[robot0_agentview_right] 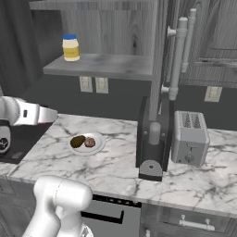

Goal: Pick the avocado and bread from the counter and place them on the plate. Then pick the jam from the cabinet and place it next to the plate. Lastly close the cabinet door.

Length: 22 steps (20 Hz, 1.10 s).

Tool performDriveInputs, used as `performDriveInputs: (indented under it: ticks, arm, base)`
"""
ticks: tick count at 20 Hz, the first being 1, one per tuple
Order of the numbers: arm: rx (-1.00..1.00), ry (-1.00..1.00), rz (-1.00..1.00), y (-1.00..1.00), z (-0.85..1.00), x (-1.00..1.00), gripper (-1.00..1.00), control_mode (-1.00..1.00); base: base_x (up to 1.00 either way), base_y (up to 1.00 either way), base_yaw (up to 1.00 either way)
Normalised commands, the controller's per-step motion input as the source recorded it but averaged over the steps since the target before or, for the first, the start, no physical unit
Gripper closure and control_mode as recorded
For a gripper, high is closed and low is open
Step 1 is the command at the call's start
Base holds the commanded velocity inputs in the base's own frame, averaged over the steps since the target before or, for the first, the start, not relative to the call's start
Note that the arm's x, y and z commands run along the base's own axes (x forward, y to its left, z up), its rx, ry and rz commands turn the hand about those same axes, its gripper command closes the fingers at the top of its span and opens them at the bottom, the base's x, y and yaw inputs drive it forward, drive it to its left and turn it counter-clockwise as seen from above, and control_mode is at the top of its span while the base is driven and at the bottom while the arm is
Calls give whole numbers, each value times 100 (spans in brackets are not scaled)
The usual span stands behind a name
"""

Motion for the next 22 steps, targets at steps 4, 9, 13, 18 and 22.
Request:
performDriveInputs:
  ticks: [4, 9, 13, 18, 22]
  arm:
    - [-1, 0, -34, 52, -56, 0, 100, -100]
    - [-1, 0, -25, 24, -71, 0, 100, -100]
    - [-1, 0, -22, 21, -71, 0, 100, -100]
    - [-2, -2, -20, 19, -63, 3, 100, -100]
    - [-4, -15, -11, 4, -44, 23, 100, -100]
  base:
    - [0, 0, 0]
    - [0, 0, 0]
    - [0, 0, 0]
    - [0, 0, 0]
    - [0, 0, 0]
